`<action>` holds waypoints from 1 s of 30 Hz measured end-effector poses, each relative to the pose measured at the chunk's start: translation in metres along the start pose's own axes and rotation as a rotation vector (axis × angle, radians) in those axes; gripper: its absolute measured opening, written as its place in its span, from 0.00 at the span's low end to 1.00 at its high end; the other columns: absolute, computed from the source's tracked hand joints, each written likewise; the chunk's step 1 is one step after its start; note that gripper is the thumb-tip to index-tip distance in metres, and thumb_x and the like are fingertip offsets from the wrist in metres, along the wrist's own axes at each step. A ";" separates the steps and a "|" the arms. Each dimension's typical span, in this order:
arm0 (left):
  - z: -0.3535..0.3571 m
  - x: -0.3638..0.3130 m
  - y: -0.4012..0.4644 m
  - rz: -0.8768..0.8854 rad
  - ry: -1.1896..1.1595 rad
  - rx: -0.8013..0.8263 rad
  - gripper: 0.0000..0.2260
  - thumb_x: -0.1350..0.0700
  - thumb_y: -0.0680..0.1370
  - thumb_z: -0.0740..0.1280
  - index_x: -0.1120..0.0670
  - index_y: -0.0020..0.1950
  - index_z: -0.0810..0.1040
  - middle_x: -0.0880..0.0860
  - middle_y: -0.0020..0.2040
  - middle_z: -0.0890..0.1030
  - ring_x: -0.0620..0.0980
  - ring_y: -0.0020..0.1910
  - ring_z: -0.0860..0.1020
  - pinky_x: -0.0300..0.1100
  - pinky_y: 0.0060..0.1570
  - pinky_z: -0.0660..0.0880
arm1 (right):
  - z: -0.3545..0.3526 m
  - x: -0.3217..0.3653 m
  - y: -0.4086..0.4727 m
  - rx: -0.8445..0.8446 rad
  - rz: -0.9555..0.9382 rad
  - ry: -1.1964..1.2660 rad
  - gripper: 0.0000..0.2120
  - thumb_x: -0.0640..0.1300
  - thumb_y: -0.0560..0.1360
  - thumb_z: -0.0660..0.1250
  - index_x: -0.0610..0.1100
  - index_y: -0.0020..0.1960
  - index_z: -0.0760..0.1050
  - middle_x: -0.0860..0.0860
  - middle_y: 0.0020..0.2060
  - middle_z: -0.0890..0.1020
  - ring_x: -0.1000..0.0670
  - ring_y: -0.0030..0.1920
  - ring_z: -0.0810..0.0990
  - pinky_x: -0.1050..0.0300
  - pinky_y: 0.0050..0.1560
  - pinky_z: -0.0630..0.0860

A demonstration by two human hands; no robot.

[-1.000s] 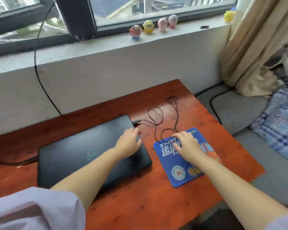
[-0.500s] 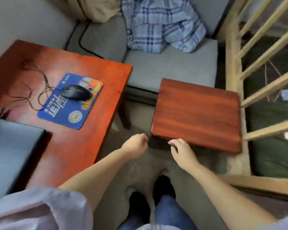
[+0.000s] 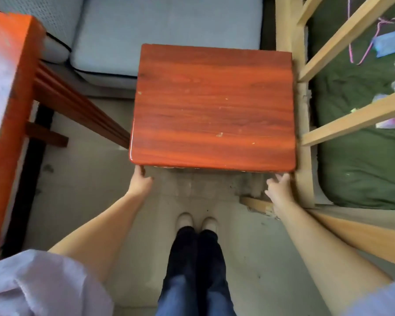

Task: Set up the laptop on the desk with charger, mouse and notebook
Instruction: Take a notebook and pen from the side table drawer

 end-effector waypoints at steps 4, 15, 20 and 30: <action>0.004 0.008 0.027 0.050 0.091 -0.056 0.26 0.68 0.72 0.60 0.58 0.70 0.64 0.59 0.69 0.72 0.53 0.64 0.72 0.39 0.56 0.66 | 0.009 -0.012 0.029 -0.050 -0.015 -0.051 0.06 0.37 0.76 0.56 0.46 0.51 0.66 0.49 0.53 0.73 0.44 0.58 0.75 0.43 0.65 0.70; -0.013 0.060 -0.029 0.166 0.382 -0.068 0.14 0.60 0.73 0.68 0.55 0.58 0.70 0.52 0.45 0.78 0.57 0.44 0.77 0.41 0.40 0.68 | -0.007 -0.074 -0.023 -0.048 -0.048 0.014 0.24 0.31 0.77 0.57 0.50 0.68 0.59 0.51 0.51 0.74 0.50 0.53 0.77 0.39 0.63 0.72; -0.013 0.102 -0.028 0.102 0.622 0.066 0.16 0.60 0.75 0.67 0.56 0.62 0.73 0.61 0.51 0.83 0.62 0.50 0.80 0.46 0.44 0.73 | -0.008 -0.119 -0.037 0.008 0.128 0.212 0.23 0.30 0.78 0.57 0.47 0.70 0.62 0.44 0.67 0.71 0.53 0.55 0.78 0.53 0.63 0.72; 0.011 0.105 -0.019 0.020 0.661 0.176 0.15 0.61 0.75 0.63 0.55 0.61 0.67 0.58 0.53 0.79 0.61 0.52 0.78 0.49 0.49 0.76 | 0.004 -0.116 -0.021 0.088 0.246 0.070 0.26 0.29 0.77 0.54 0.44 0.73 0.61 0.44 0.68 0.70 0.47 0.63 0.73 0.50 0.67 0.69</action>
Point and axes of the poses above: each hand's wrist, its own y-axis towards the middle knuckle, its own z-axis out of the palm, x = y × z, the point moved 3 cm from there along y, towards the middle knuckle
